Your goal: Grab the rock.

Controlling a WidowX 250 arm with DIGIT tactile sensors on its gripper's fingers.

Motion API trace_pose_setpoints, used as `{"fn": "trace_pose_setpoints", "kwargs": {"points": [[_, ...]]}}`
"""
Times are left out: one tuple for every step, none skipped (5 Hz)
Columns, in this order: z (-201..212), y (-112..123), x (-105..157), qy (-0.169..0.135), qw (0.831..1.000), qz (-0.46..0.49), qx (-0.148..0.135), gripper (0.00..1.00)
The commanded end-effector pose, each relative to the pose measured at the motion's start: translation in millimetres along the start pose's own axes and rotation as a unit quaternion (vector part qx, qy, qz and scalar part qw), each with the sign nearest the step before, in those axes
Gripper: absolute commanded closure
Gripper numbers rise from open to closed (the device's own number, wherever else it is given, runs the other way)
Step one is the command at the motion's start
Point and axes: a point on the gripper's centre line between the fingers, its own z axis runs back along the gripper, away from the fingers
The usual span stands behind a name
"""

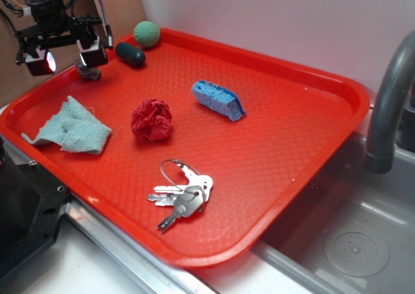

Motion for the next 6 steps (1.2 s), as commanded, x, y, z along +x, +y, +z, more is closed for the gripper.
{"fn": "trace_pose_setpoints", "kwargs": {"points": [[-12,-11,24,-0.006,1.000,-0.022,-0.003,0.00],[-17,-12,23,-0.004,1.000,-0.018,0.004,1.00],[6,-13,14,-0.010,0.999,-0.046,-0.007,1.00],[46,-20,-6,-0.002,0.997,-0.081,-0.018,1.00],[80,-25,-27,-0.017,0.994,-0.106,-0.007,1.00],[104,-31,-33,-0.011,0.985,-0.170,-0.012,1.00]]}}
